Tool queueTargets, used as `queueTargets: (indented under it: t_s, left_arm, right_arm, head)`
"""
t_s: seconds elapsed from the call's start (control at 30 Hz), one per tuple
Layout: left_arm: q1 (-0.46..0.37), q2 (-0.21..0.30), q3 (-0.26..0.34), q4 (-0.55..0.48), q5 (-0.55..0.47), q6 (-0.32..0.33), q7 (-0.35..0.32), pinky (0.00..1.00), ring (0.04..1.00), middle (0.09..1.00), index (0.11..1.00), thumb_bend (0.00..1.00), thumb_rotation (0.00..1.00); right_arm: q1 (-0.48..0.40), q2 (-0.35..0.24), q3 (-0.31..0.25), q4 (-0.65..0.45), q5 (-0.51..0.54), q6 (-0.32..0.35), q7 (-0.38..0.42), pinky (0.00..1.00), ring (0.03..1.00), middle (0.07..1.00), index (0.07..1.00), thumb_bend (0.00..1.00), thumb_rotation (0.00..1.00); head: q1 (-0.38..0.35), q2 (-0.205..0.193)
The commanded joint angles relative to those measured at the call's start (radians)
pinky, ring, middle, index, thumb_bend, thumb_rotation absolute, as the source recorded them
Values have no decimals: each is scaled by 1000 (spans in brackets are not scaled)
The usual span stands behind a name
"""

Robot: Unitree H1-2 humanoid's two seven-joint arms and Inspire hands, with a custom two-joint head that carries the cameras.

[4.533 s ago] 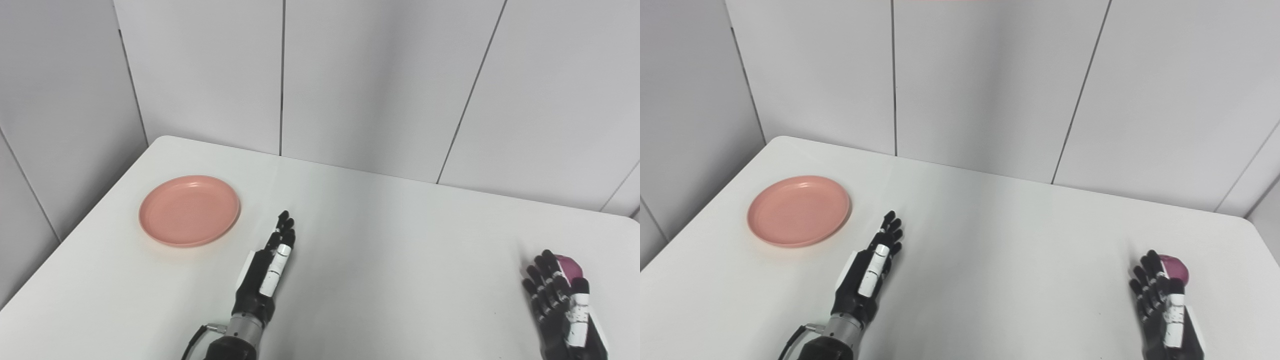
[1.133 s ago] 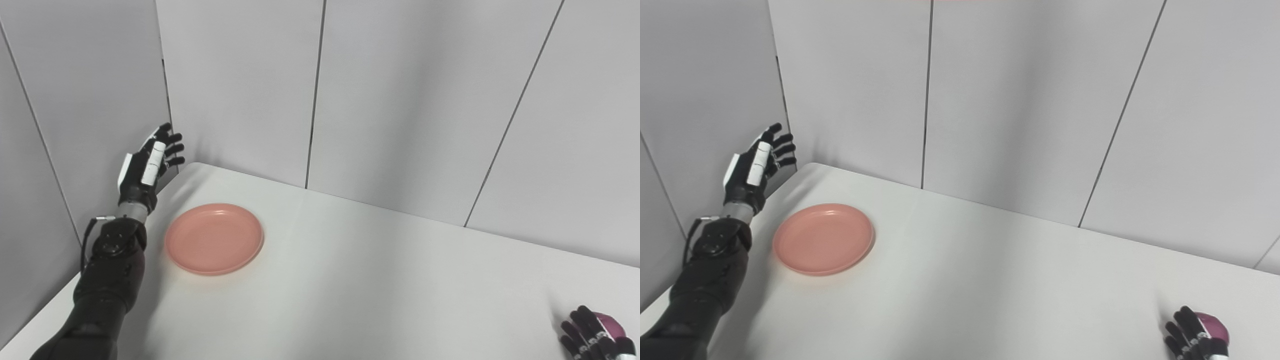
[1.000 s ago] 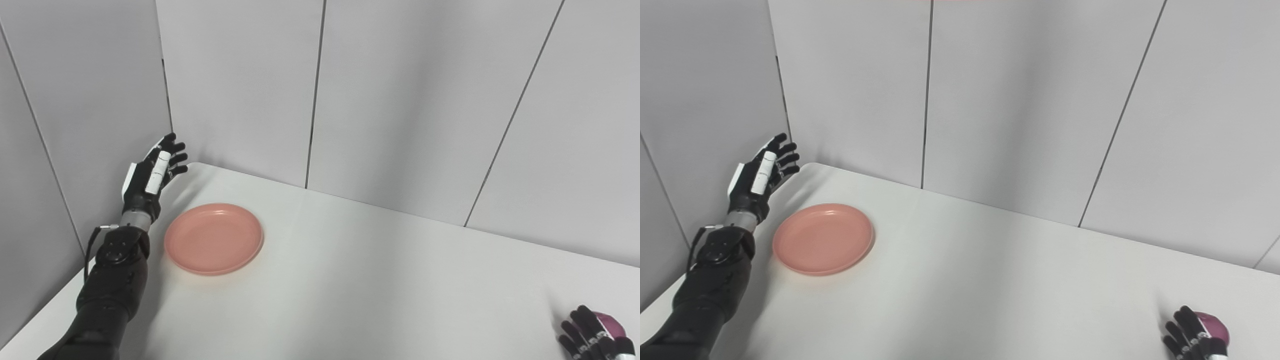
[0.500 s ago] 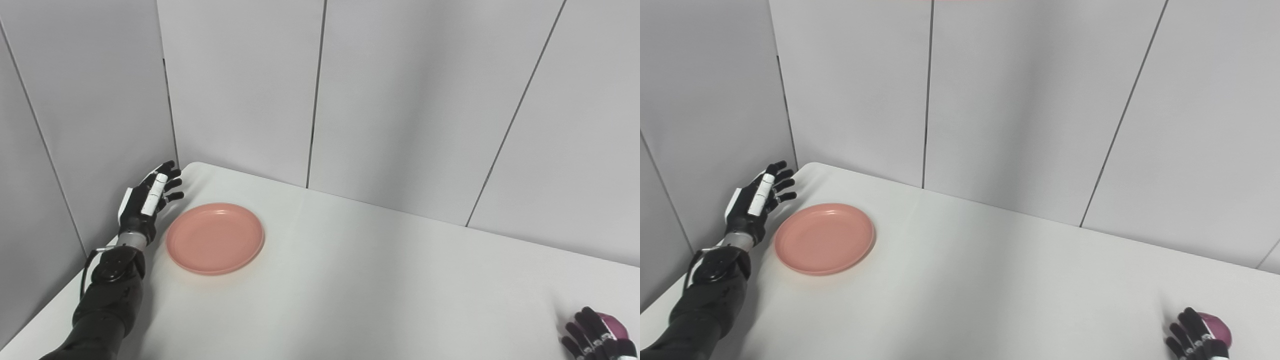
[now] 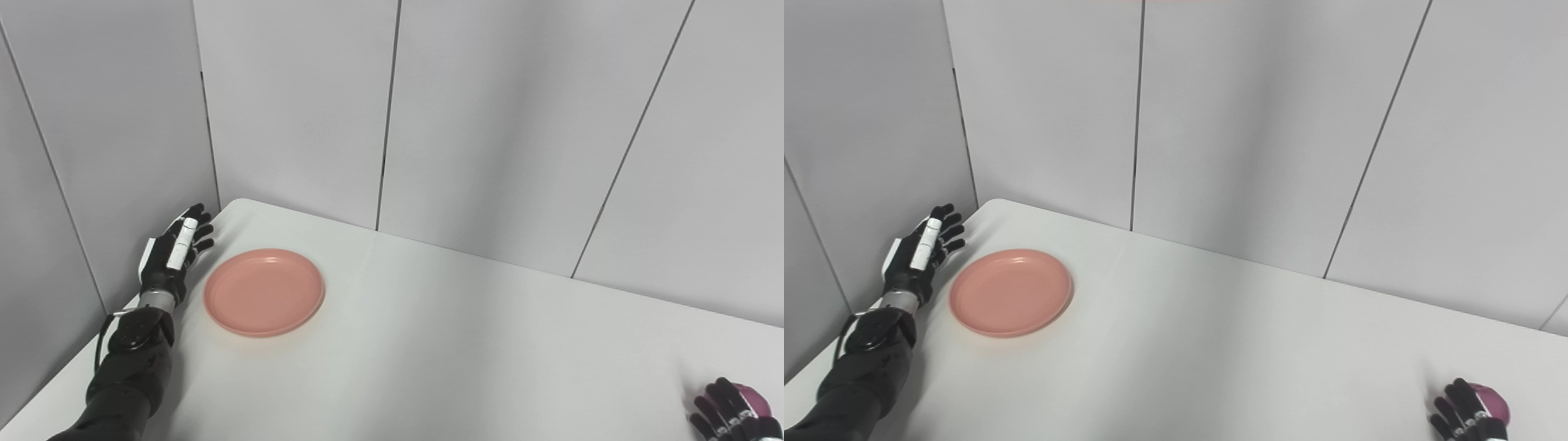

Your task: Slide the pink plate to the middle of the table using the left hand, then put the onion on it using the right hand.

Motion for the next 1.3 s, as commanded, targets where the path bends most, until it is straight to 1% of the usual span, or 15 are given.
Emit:
queueTargets:
  t_s: [0.0, 0.07, 0.17, 0.27, 0.33, 0.4, 0.47, 0.57, 0.73, 0.8, 0.97, 1.03, 1.1, 1.17, 1.27]
  left_arm:
    - [-13, 25, 6, -26, -6, -13, 13, 810, 857, 854, 831, 894, 789]
    - [-5, 18, 10, -36, -7, -11, 25, 784, 848, 850, 821, 867, 782]
    - [6, 5, 23, -54, -20, 15, 51, 779, 846, 853, 815, 854, 771]
    - [15, -2, 19, -72, -9, 32, 76, 748, 839, 851, 786, 849, 791]
    - [23, -13, 20, -103, -12, 58, 92, 736, 828, 834, 766, 829, 794]
    - [34, -20, 17, -133, -10, 79, 103, 719, 815, 823, 766, 819, 801]
    - [46, -24, 11, -166, -9, 107, 105, 718, 809, 822, 778, 822, 803]
    - [59, -26, 5, -205, -11, 141, 100, 728, 810, 825, 800, 840, 801]
    - [68, -24, -4, -252, -19, 190, 75, 738, 825, 827, 808, 840, 802]
    - [68, -25, -7, -267, -14, 208, 76, 727, 823, 819, 800, 824, 806]
    - [63, -27, -17, -299, -12, 266, 67, 712, 811, 812, 792, 844, 800]
    - [61, -27, -24, -305, -11, 287, 58, 706, 801, 802, 783, 856, 800]
    - [59, -27, -29, -308, -11, 303, 50, 707, 801, 804, 780, 855, 800]
    - [56, -29, -34, -313, -8, 327, 50, 690, 790, 796, 771, 863, 794]
    - [56, -34, -47, -332, -6, 362, 49, 676, 782, 793, 771, 861, 797]
  right_arm:
    - [107, 51, 18, 54, 5, 36, -4, 898, 918, 929, 910, 891, 886]
    - [108, 51, 19, 51, 3, 36, -7, 890, 914, 926, 905, 900, 881]
    - [110, 53, 18, 43, 7, 40, -12, 915, 925, 936, 913, 914, 875]
    - [113, 55, 17, 31, 13, 47, -17, 893, 909, 922, 895, 918, 853]
    - [115, 54, 19, 24, 12, 49, -21, 873, 900, 915, 888, 924, 844]
    - [118, 55, 20, 14, 13, 56, -26, 863, 894, 911, 884, 928, 838]
    - [120, 58, 19, 5, 15, 61, -31, 854, 888, 905, 878, 933, 829]
    - [122, 62, 18, -6, 15, 68, -35, 877, 900, 914, 883, 933, 825]
    - [127, 62, 21, -23, 8, 78, -42, 857, 892, 911, 883, 931, 833]
    - [128, 62, 22, -30, 8, 81, -44, 850, 889, 907, 879, 930, 826]
    - [130, 61, 24, -37, 10, 82, -43, 856, 895, 913, 883, 912, 831]
    - [131, 62, 24, -43, 10, 85, -45, 890, 914, 929, 901, 895, 845]
    - [132, 64, 24, -48, 11, 88, -47, 900, 918, 932, 904, 895, 844]
    - [134, 67, 24, -58, 12, 93, -52, 879, 906, 922, 891, 891, 838]
    - [137, 69, 25, -70, 13, 101, -54, 897, 916, 929, 899, 888, 842]
  head:
    - [0, 1]
    - [0, 1]
    - [-3, 5]
    - [-3, 5]
    - [-6, 9]
    - [-7, 11]
    - [-8, 13]
    - [-10, 14]
    - [-14, 17]
    - [-15, 17]
    - [-18, 19]
    - [-19, 21]
    - [-21, 23]
    - [-22, 25]
    - [-25, 28]
